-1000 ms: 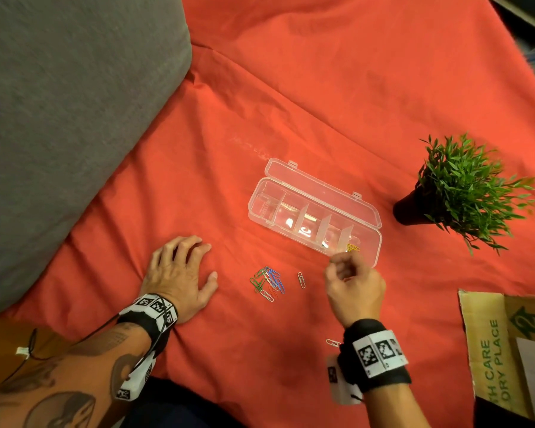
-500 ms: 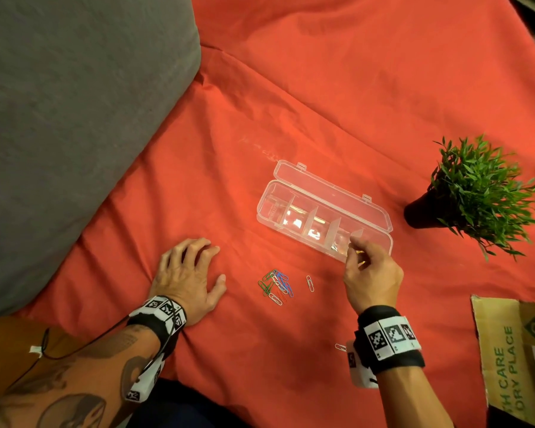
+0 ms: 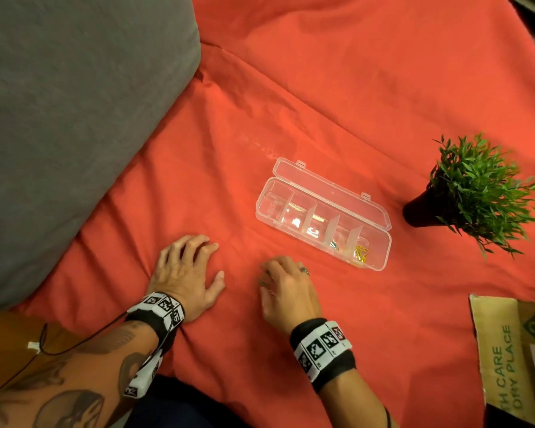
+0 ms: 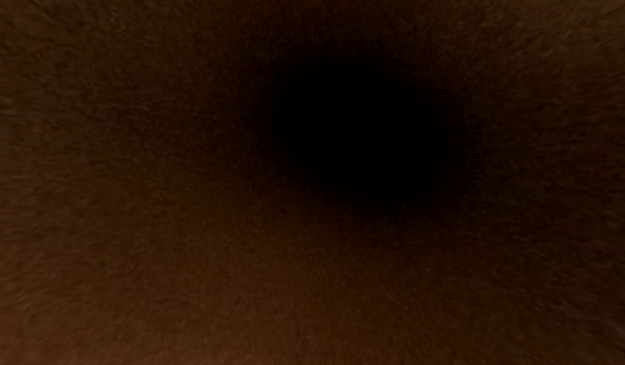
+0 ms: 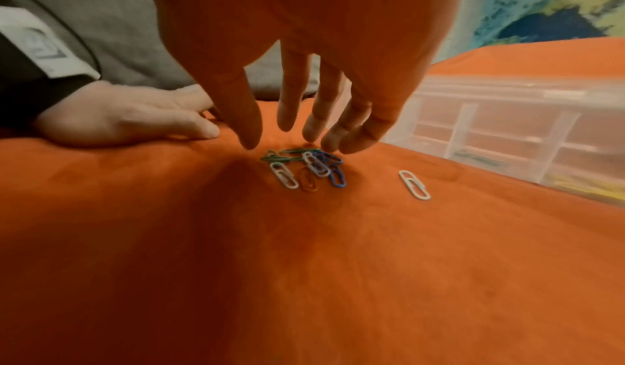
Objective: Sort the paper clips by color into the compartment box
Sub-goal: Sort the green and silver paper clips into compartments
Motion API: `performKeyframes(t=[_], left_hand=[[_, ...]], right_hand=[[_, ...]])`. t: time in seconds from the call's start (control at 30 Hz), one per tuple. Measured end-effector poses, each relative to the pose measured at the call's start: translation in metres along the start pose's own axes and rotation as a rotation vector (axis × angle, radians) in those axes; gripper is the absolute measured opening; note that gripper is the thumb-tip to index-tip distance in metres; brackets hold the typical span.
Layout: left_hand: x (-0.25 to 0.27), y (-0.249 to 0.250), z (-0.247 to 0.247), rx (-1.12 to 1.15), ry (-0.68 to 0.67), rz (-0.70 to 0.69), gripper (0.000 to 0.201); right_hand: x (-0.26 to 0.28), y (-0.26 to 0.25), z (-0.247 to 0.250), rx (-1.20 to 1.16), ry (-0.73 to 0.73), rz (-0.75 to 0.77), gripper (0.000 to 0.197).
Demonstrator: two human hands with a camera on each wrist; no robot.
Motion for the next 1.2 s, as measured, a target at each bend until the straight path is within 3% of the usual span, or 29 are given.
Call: performKeyframes(t=[0.1, 0.4, 0.57, 0.8, 0.97, 1.07, 1.2], left_hand=[[0.000, 0.000, 0.001, -0.002, -0.005, 0.006, 0.062], [0.000, -0.001, 0.000, -0.006, 0.002, -0.002, 0.062], [0.000, -0.001, -0.001, 0.000, -0.008, 0.005, 0.062], [0.000, 0.000, 0.000, 0.009, 0.014, 0.000, 0.062], [0.000, 0.000, -0.001, 0.014, 0.014, 0.003, 0.062], [0.000, -0.001, -0.001, 0.003, 0.010, -0.001, 0.062], [0.000, 0.000, -0.001, -0.003, 0.012, -0.006, 0.062]], right_hand=[[0.002, -0.010, -0.008, 0.047, -0.068, 0.012, 0.042], [-0.003, -0.004, -0.013, -0.085, -0.035, -0.072, 0.019], [-0.004, 0.006, -0.004, -0.264, -0.016, -0.230, 0.005], [-0.003, 0.027, 0.012, -0.640, 0.056, -0.411, 0.013], [-0.001, 0.043, 0.025, -0.845, 0.082, -0.447, 0.014], [-0.002, 0.057, 0.047, -0.805, 0.249, -0.458, 0.014], [-0.008, 0.075, 0.082, -0.558, 0.498, -0.489, 0.011]])
Point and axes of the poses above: each hand's wrist, its own x-axis away from the middle knuckle, its own z-axis out of the back of the hand, y = z × x, the point moved 2 cm from there along -x, towards the middle knuckle, and after that the axes turned 6 degrees about -z, right-handed, at the moved point
